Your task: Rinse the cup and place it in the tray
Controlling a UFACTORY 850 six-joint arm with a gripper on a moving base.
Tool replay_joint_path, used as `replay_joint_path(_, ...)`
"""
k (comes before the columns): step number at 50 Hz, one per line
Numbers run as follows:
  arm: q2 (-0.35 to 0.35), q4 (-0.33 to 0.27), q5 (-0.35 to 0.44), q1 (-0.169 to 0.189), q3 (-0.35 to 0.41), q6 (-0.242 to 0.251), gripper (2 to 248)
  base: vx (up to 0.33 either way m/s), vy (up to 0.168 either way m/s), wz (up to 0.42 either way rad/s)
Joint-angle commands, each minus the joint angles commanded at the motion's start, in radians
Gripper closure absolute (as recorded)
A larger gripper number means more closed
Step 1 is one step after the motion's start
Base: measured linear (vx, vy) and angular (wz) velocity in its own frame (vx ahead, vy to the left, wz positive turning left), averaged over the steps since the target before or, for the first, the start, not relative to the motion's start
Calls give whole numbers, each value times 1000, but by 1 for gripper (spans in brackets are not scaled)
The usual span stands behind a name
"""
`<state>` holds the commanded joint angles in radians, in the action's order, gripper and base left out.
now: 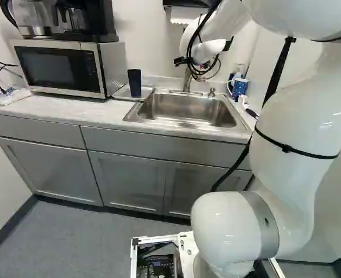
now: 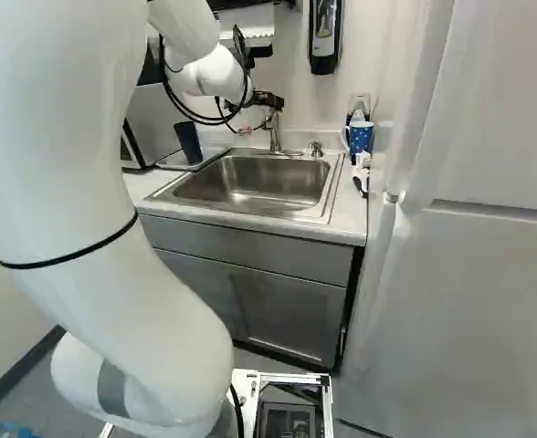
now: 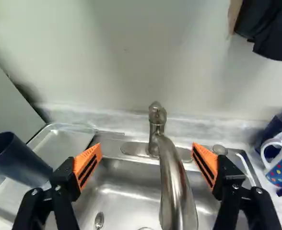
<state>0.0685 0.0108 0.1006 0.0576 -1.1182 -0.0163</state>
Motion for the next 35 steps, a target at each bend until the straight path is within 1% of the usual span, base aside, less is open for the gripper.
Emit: replay_joint_path(35, -184, -18, -365, 30, 182, 0, 3, 0, 0, 0)
